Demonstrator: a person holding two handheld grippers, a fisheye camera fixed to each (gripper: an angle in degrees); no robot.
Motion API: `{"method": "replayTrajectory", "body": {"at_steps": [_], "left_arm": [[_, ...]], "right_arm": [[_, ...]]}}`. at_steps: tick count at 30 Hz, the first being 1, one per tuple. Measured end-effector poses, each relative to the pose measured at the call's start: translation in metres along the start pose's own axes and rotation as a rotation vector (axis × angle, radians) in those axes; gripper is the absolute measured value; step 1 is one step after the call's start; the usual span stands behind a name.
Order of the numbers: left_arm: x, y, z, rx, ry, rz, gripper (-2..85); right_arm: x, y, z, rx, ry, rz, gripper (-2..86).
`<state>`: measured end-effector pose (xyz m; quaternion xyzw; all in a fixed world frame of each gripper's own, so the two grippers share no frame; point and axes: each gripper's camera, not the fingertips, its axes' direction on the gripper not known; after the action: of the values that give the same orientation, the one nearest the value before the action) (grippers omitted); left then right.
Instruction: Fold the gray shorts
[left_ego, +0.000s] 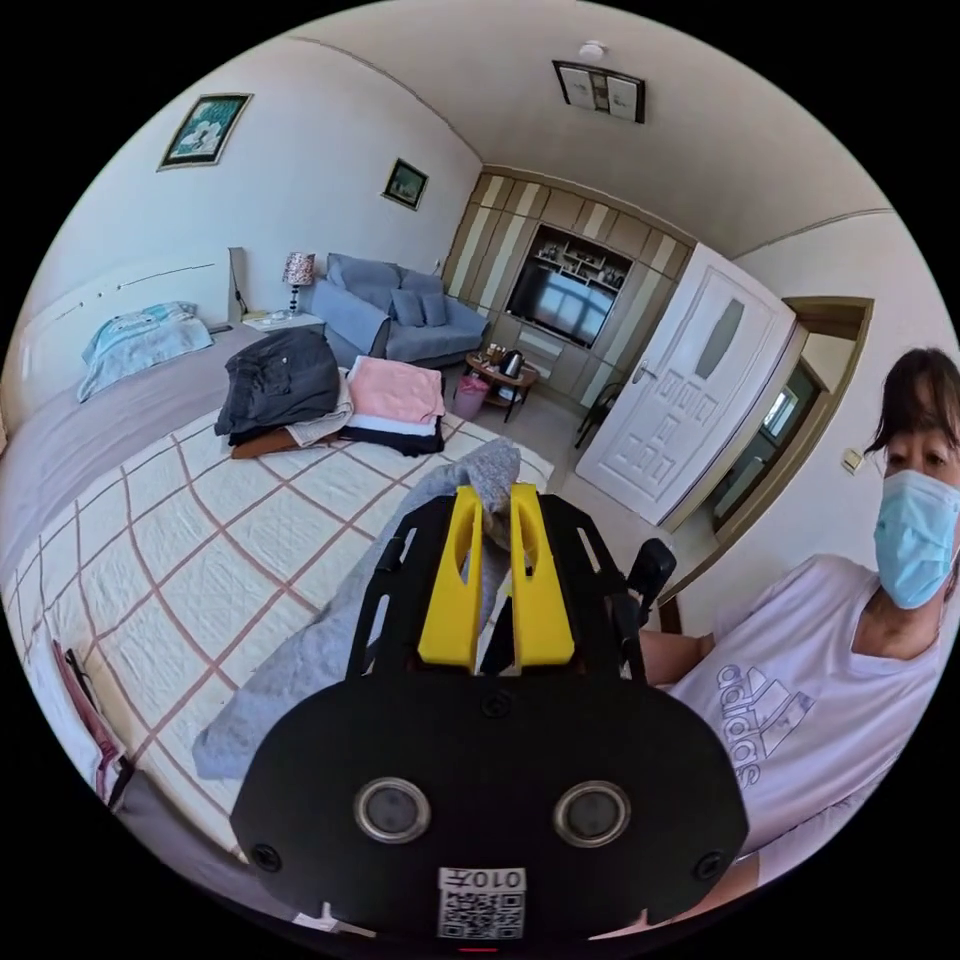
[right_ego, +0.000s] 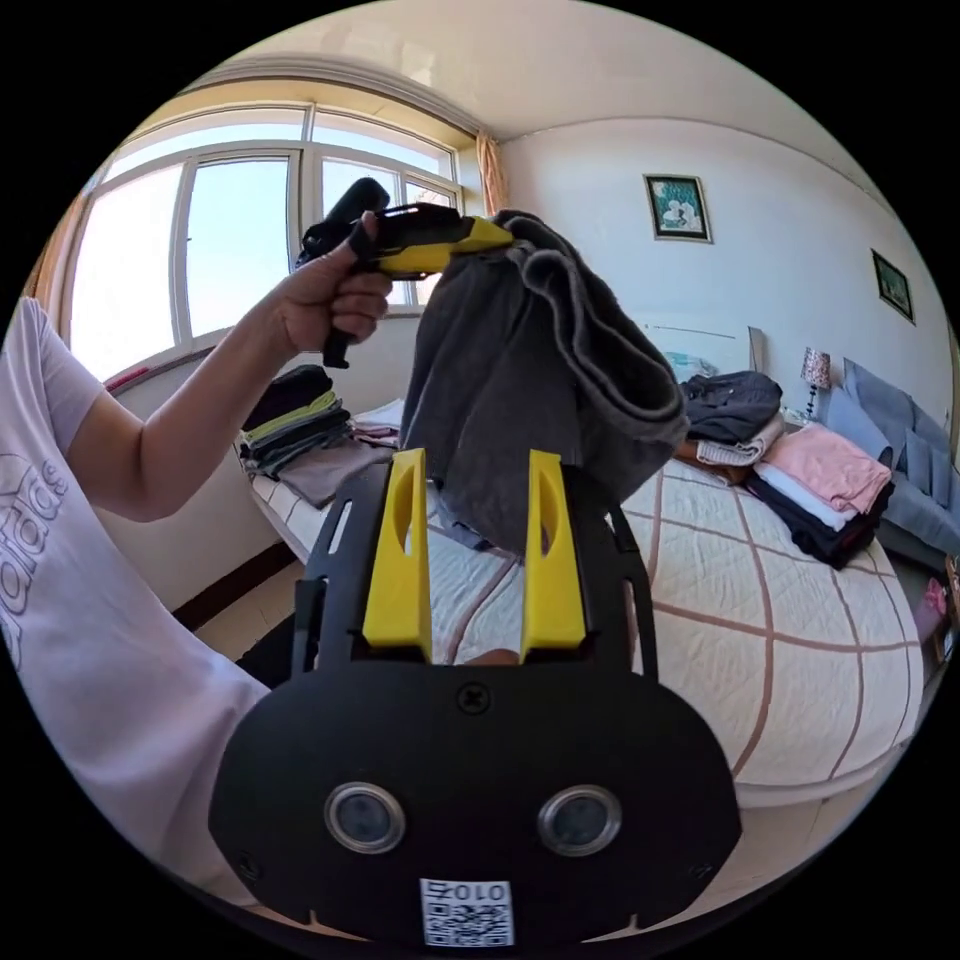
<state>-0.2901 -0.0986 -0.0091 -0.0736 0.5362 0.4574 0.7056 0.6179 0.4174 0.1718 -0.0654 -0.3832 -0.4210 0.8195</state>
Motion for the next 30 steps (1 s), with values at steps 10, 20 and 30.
{"method": "replayTrajectory", "body": {"at_steps": [10,20,30], "left_arm": [[-0.052,0.036,0.059,-0.169,0.220,-0.013,6.0],[-0.112,0.085,0.058,-0.133,0.288,-0.080,4.8],[-0.125,0.117,0.005,-0.001,0.233,-0.055,4.5]], "right_arm": [[0.064,-0.002,-0.024,0.106,-0.319,0.285,14.8],[0.147,0.059,0.001,-0.018,-0.297,0.625,12.7],[0.195,0.092,-0.011,-0.207,-0.047,0.694,14.4]]}}
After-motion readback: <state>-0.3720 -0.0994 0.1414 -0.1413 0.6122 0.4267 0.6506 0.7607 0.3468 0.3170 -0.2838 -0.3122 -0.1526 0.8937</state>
